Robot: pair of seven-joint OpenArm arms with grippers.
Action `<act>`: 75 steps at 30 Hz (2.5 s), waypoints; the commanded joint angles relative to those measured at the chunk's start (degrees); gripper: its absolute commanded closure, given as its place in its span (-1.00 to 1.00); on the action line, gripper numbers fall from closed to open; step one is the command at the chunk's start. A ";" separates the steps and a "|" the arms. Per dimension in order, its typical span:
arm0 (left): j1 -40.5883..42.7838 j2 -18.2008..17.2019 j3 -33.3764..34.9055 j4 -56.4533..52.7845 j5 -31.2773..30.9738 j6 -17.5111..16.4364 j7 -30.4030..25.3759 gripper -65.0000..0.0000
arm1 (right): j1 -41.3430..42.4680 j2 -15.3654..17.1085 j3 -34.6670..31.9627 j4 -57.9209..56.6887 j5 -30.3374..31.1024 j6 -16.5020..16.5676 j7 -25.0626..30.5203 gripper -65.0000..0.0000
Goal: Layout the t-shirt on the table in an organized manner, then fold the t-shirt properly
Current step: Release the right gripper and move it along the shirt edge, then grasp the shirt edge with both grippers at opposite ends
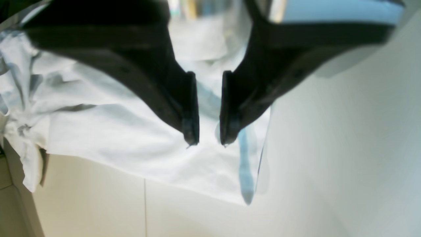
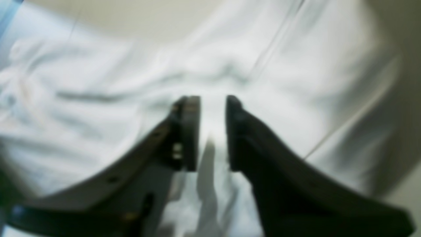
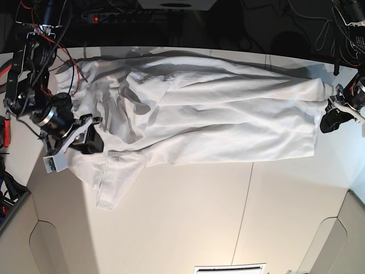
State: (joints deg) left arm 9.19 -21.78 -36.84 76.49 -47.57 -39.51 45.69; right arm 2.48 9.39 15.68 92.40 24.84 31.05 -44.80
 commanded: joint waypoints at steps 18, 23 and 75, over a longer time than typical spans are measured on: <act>-0.63 -1.09 -0.35 0.92 -1.03 -0.49 -1.97 0.14 | 25.46 9.51 -0.44 -47.19 -3.43 -0.74 12.09 -0.06; -0.63 -1.05 -0.35 0.92 -1.05 -0.49 -2.16 0.14 | 25.55 9.46 -0.46 -53.46 -3.45 -0.74 14.62 -0.06; -23.58 -1.14 5.55 -35.93 6.40 -0.49 -15.58 1.00 | 25.24 9.66 -0.20 -51.41 2.21 1.14 13.35 1.00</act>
State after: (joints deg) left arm -13.34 -21.78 -31.11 39.83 -39.97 -38.46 31.22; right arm 26.20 18.09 15.18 39.77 25.91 31.75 -32.56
